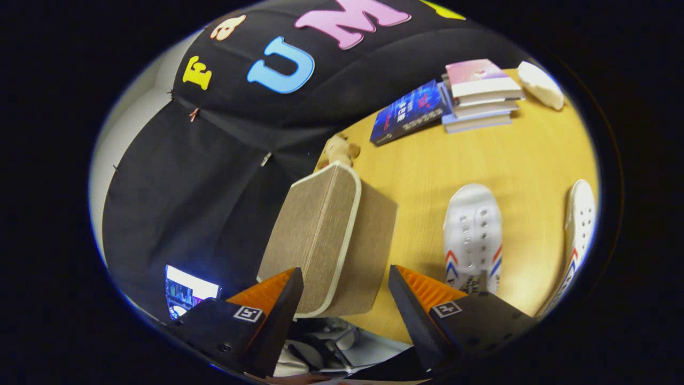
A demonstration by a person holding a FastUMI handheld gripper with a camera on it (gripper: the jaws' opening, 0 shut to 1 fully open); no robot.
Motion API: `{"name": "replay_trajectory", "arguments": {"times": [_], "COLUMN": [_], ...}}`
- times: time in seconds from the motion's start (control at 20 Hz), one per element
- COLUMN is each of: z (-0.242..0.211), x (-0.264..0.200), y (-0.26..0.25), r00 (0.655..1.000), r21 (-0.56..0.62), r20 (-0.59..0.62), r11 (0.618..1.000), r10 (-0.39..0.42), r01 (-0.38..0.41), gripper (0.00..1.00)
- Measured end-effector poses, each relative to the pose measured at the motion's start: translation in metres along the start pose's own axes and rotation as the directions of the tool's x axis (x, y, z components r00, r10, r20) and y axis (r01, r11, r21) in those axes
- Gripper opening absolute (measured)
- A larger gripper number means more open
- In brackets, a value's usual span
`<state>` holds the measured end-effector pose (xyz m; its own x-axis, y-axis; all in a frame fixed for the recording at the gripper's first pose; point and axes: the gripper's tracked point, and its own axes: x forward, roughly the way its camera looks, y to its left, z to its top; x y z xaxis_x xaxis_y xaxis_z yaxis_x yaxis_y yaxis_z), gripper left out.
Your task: Open the storage box then place both shoes into the box .Put the left shoe in first, then the right shoe, with the right side of both shoes facing outward in a uniform manner.
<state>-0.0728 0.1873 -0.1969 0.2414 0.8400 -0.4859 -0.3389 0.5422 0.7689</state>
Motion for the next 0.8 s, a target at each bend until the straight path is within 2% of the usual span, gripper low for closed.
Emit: {"name": "replay_trajectory", "arguments": {"times": [0.25, 0.5, 0.7, 0.8], "z": [-0.027, -0.033, -0.032, -0.032], "x": [0.028, 0.044, 0.056, 0.061], "y": [0.017, 0.022, 0.029, 0.025], "r00": [0.979, 0.949, 0.916, 0.913], "r21": [0.08, 0.188, 0.37, 0.46], "r20": [-0.125, -0.15, -0.148, -0.145], "r11": [0.985, 0.95, 0.88, 0.843], "r10": [0.162, 0.279, 0.372, 0.381], "r01": [-0.153, -0.249, -0.298, -0.279], "gripper": [0.98, 0.98, 0.98, 0.98]}}
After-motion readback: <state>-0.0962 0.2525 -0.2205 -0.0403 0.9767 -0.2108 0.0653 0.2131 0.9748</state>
